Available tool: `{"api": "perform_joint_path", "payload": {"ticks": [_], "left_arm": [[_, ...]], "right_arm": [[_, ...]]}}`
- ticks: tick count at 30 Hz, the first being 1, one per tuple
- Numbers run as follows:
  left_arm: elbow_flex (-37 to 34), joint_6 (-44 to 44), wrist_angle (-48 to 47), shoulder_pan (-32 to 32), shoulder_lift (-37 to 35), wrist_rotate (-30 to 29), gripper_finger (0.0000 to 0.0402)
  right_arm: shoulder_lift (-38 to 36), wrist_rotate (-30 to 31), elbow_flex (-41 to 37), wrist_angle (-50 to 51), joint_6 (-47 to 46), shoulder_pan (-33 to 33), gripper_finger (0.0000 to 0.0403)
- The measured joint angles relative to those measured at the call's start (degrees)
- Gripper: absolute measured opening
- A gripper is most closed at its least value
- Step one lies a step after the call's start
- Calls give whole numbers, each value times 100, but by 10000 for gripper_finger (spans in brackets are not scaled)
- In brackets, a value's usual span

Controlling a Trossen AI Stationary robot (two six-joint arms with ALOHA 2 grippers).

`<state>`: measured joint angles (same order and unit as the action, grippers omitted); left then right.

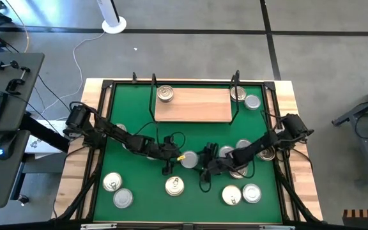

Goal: Stack canned seafood by type on shelf
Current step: Put the green tuna can on the shelf

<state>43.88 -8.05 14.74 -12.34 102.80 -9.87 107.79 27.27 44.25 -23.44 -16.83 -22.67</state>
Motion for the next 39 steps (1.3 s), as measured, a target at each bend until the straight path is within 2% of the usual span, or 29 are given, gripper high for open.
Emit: {"api": "perform_joint_path", "payload": {"ticks": [4,9,17,24,27,31,39], "left_arm": [[-13,82,69,-2,0,35,222],[-24,113,103,10,2,55,222],[-24,182,156,115,58,79,222],[-28,234,149,127,70,76,223],[-30,232,129,129,70,76,223],[-30,190,76,106,52,76,223],[17,101,-374,43,-9,-144,222]], "right_arm": [[1,-217,-9,-92,191,152,339],[106,-610,-20,-441,211,367,366],[443,-552,-31,-1054,264,483,393],[651,-455,-38,-1496,285,495,377],[651,-447,-38,-1479,230,490,356],[608,-322,-29,-1386,157,419,356],[232,296,26,-301,-544,38,350]]}}
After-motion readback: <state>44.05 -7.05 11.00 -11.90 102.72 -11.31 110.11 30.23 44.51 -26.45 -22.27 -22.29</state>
